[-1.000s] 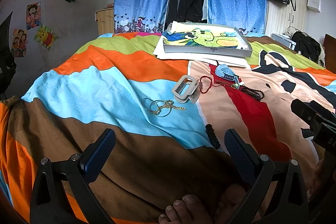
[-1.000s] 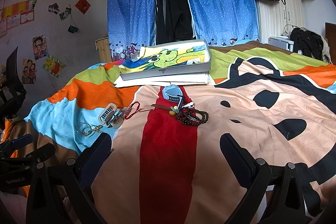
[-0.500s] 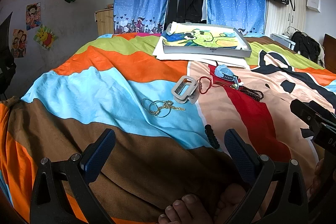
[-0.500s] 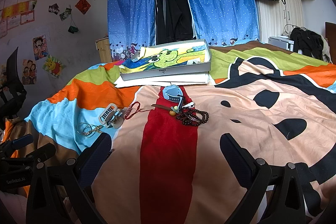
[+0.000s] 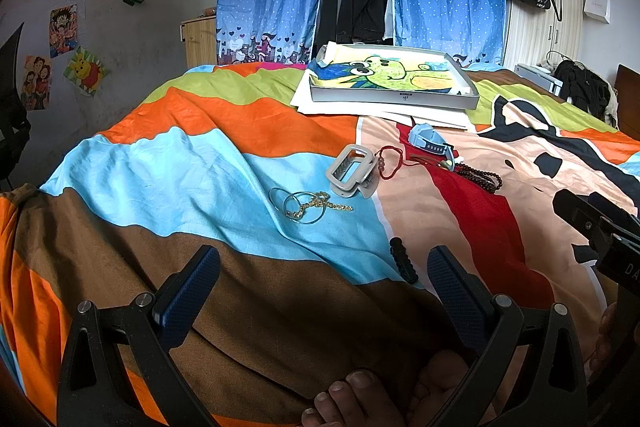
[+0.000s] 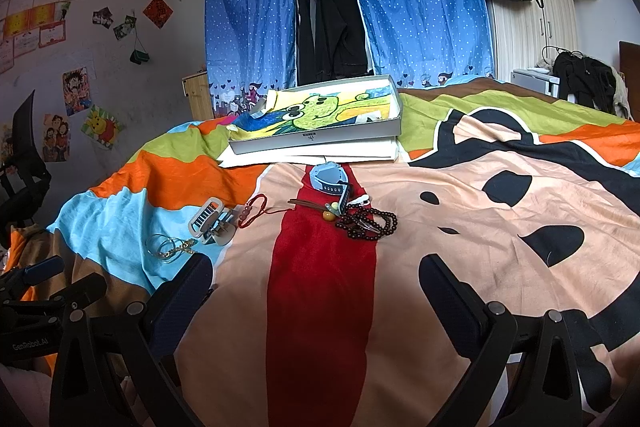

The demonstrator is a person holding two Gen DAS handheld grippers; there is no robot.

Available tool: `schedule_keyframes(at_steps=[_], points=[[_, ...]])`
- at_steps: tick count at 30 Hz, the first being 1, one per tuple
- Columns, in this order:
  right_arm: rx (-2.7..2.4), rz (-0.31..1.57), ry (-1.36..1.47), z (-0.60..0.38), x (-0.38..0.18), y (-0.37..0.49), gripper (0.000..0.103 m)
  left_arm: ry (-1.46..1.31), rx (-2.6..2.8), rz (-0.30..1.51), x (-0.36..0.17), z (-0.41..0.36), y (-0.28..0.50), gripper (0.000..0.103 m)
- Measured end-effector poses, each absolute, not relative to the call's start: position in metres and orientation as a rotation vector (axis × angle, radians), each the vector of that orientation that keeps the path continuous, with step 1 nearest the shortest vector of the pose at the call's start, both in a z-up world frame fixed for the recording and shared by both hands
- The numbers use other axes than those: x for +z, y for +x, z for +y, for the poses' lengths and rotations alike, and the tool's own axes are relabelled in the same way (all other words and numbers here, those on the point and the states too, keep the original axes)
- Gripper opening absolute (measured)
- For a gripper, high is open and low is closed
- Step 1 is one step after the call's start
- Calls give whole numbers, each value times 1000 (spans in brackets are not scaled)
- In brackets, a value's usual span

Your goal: Organize jewelry

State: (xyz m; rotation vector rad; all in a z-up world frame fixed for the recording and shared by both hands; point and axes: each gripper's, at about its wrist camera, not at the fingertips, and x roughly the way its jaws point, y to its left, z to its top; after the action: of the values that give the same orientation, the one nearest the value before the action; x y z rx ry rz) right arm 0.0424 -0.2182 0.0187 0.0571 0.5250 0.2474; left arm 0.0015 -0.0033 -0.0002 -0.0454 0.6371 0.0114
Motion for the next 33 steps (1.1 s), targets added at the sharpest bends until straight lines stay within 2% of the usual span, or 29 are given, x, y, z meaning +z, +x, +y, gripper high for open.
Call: schedule_keyframes(at_steps=[33], points=[[245, 572, 61, -220, 14, 52, 103, -61, 8, 660, -1, -2, 7, 102]])
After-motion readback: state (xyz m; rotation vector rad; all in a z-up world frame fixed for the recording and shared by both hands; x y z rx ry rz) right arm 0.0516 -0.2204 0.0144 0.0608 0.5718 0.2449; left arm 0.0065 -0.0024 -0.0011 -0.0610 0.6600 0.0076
